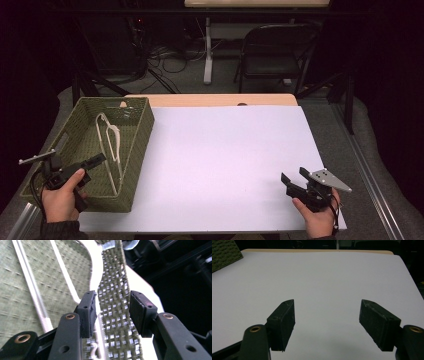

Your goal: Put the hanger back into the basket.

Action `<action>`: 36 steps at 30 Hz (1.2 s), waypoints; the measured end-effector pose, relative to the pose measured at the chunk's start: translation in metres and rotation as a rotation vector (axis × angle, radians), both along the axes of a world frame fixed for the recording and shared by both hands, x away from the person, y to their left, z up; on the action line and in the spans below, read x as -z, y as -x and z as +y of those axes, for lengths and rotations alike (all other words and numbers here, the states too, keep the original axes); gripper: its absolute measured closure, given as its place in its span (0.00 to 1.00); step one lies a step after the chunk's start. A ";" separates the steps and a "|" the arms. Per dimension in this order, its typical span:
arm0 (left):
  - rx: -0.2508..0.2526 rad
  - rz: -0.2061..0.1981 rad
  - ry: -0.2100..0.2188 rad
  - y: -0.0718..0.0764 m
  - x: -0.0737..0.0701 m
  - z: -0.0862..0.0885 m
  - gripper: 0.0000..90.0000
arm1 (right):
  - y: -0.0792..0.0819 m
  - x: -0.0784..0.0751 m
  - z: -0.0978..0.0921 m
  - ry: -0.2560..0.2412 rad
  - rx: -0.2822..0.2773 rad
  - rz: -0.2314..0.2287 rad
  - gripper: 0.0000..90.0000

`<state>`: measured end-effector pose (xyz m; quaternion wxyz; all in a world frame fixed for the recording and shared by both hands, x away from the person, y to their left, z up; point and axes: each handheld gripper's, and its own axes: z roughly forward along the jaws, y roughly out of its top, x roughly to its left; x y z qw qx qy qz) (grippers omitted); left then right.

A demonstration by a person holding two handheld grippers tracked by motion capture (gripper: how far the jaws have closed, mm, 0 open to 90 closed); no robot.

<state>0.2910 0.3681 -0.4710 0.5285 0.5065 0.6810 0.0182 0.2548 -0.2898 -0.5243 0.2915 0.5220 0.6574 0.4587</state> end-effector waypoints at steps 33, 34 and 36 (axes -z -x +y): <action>0.148 -0.139 -0.539 0.005 -0.022 -0.034 0.45 | 0.002 -0.002 0.002 0.014 -0.001 -0.015 0.32; 0.163 -0.163 -0.572 0.006 -0.022 -0.038 0.45 | 0.002 -0.002 0.002 0.012 0.001 -0.020 0.32; 0.187 -0.192 -0.620 0.008 -0.023 -0.046 0.45 | 0.003 -0.003 0.002 0.017 -0.002 -0.010 0.32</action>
